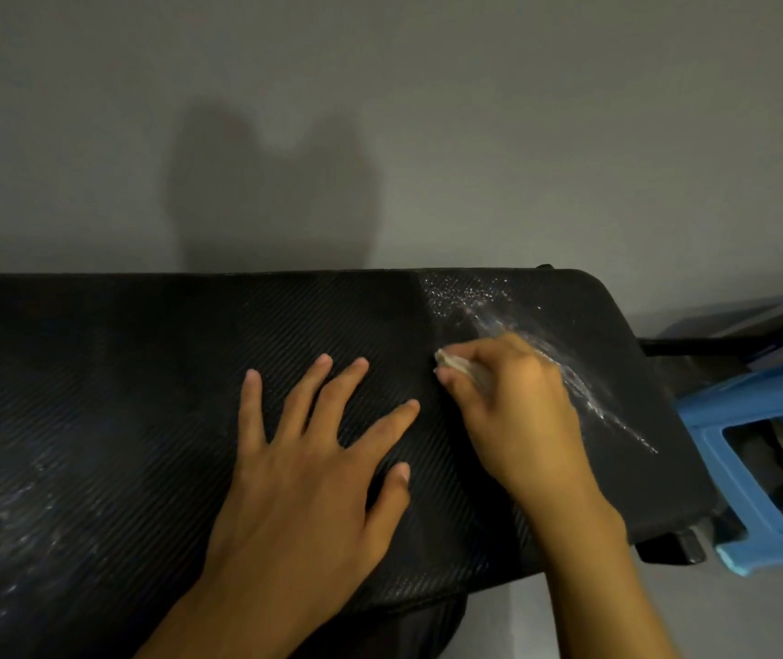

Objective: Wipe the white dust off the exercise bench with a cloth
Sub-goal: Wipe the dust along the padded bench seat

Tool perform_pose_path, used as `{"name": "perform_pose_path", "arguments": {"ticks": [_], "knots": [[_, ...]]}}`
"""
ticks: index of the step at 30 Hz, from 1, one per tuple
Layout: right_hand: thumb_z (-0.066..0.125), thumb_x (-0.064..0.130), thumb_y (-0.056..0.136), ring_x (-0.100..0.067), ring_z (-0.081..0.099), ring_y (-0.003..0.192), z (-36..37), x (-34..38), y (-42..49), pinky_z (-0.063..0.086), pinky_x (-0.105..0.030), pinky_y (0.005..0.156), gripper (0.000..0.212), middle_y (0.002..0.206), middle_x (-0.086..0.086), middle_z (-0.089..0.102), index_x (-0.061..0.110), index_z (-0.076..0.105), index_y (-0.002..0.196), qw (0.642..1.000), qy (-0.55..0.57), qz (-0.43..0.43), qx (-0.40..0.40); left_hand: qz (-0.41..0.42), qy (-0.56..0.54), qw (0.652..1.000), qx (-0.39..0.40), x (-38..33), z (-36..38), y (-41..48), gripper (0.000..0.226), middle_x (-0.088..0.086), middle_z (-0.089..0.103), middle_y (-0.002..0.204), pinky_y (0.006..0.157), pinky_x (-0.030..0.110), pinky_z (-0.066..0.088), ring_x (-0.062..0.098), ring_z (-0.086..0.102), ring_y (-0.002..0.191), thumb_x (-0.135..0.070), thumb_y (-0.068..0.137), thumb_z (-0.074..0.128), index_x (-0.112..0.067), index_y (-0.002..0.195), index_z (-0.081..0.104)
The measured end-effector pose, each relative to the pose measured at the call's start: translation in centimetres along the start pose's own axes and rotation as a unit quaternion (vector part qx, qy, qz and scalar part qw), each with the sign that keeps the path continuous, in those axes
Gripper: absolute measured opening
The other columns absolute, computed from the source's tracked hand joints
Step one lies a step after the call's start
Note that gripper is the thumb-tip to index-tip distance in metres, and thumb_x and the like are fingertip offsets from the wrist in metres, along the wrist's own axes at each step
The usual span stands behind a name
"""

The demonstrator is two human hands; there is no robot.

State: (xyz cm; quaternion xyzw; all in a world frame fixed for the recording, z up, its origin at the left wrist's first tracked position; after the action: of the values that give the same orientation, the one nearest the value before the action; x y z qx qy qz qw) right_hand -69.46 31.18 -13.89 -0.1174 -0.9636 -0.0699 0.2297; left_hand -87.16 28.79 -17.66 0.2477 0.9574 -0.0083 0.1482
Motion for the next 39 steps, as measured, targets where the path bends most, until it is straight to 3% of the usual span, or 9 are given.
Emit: {"name": "perform_pose_path", "arguments": {"ticks": [6, 10, 12, 16, 22, 28, 33, 36, 39], "knots": [[0.059, 0.03, 0.1, -0.031, 0.063, 0.097, 0.2, 1.0, 4.1, 0.053, -0.044, 0.077, 0.026, 0.116, -0.003, 0.056, 0.021, 0.067, 0.123, 0.995, -0.085, 0.013, -0.05, 0.0, 0.005, 1.0, 0.008, 0.0, 0.0, 0.0, 0.052, 0.005, 0.043, 0.16, 0.12, 0.072, 0.013, 0.029, 0.032, 0.153, -0.056, 0.094, 0.042, -0.046, 0.144, 0.053], [0.064, 0.032, 0.096, -0.022, 0.064, 0.101, 1.0, 1.6, 2.6, 0.054, -0.044, 0.083, 0.021, 0.112, 0.003, 0.061, 0.029, 0.07, 0.116, 0.999, -0.005, -0.04, 0.0, -0.001, 0.004, 1.0, 0.007, 0.0, -0.1, 0.1, 0.053, 0.004, 0.043, 0.16, 0.12, 0.071, 0.013, 0.029, 0.032, 0.152, -0.056, 0.093, 0.042, -0.046, 0.144, 0.054], [0.065, 0.033, 0.095, -0.021, 0.063, 0.104, 0.4, 0.9, 2.4, 0.054, -0.045, 0.084, 0.021, 0.114, 0.004, 0.062, 0.03, 0.071, 0.115, 1.0, -0.012, -0.019, 0.007, -0.003, 0.002, 1.0, 0.005, 0.0, -0.1, 0.0, 0.053, 0.004, 0.043, 0.16, 0.12, 0.072, 0.015, 0.029, 0.033, 0.152, -0.056, 0.093, 0.043, -0.046, 0.144, 0.054], [0.06, 0.03, 0.099, -0.037, 0.063, 0.104, 0.0, 0.6, 6.3, 0.051, -0.043, 0.081, 0.025, 0.118, -0.009, 0.059, 0.02, 0.069, 0.119, 0.995, -0.087, 0.032, -0.045, 0.001, 0.002, 1.0, 0.004, 0.0, -0.1, 0.0, 0.052, 0.005, 0.044, 0.159, 0.119, 0.072, 0.015, 0.03, 0.034, 0.152, -0.056, 0.093, 0.043, -0.046, 0.143, 0.054], [0.06, 0.035, 0.098, -0.029, 0.062, 0.108, 1.3, 2.3, 6.0, 0.053, -0.043, 0.084, 0.025, 0.119, -0.001, 0.061, 0.028, 0.068, 0.121, 0.997, -0.066, -0.028, 0.005, -0.001, -0.001, 1.0, 0.002, 0.0, 0.0, 0.1, 0.053, 0.005, 0.045, 0.159, 0.119, 0.072, 0.016, 0.03, 0.034, 0.151, -0.056, 0.093, 0.043, -0.046, 0.143, 0.055], [0.059, 0.029, 0.1, -0.041, 0.062, 0.106, 0.7, 1.5, 8.9, 0.046, -0.04, 0.077, 0.027, 0.123, -0.012, 0.059, 0.016, 0.068, 0.121, 0.992, -0.113, 0.05, -0.031, -0.003, 0.004, 1.0, 0.006, 0.0, -0.1, 0.0, 0.052, 0.005, 0.044, 0.159, 0.119, 0.072, 0.016, 0.03, 0.034, 0.152, -0.056, 0.093, 0.043, -0.047, 0.143, 0.054], [0.06, 0.036, 0.098, -0.032, 0.062, 0.11, 2.0, 3.8, 6.4, 0.051, -0.042, 0.085, 0.026, 0.121, -0.003, 0.062, 0.028, 0.069, 0.12, 0.997, -0.068, -0.02, 0.03, -0.003, 0.004, 1.0, 0.008, 0.0, 0.0, 0.2, 0.052, 0.005, 0.045, 0.159, 0.119, 0.072, 0.016, 0.03, 0.034, 0.151, -0.057, 0.093, 0.043, -0.048, 0.143, 0.053], [0.059, 0.038, 0.098, -0.031, 0.062, 0.108, 1.0, 2.3, 4.8, 0.052, -0.044, 0.083, 0.024, 0.118, 0.0, 0.06, 0.032, 0.068, 0.119, 0.996, -0.089, -0.009, 0.012, -0.006, 0.002, 1.0, 0.006, 0.1, -0.2, 0.1, 0.053, 0.004, 0.044, 0.159, 0.12, 0.071, 0.015, 0.029, 0.033, 0.152, -0.057, 0.093, 0.043, -0.048, 0.144, 0.053], [0.057, 0.034, 0.1, -0.035, 0.061, 0.106, 0.5, 1.2, 6.6, 0.046, -0.04, 0.076, 0.027, 0.121, -0.006, 0.058, 0.023, 0.066, 0.123, 0.991, -0.13, 0.02, -0.022, -0.003, 0.0, 1.0, 0.007, 0.0, -0.2, 0.1, 0.052, 0.004, 0.044, 0.159, 0.12, 0.07, 0.015, 0.029, 0.033, 0.152, -0.056, 0.093, 0.042, -0.047, 0.143, 0.054]]}}
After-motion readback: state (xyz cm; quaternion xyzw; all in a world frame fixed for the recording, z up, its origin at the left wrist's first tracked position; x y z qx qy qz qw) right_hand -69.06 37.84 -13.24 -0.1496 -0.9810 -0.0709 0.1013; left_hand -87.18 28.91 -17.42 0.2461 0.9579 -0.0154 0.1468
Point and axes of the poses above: each hand's wrist, its own y-axis towards the middle knuckle, its own z-axis out of the palm, x = y × z, the point moved 7 cm from there along y, towards the middle knuckle
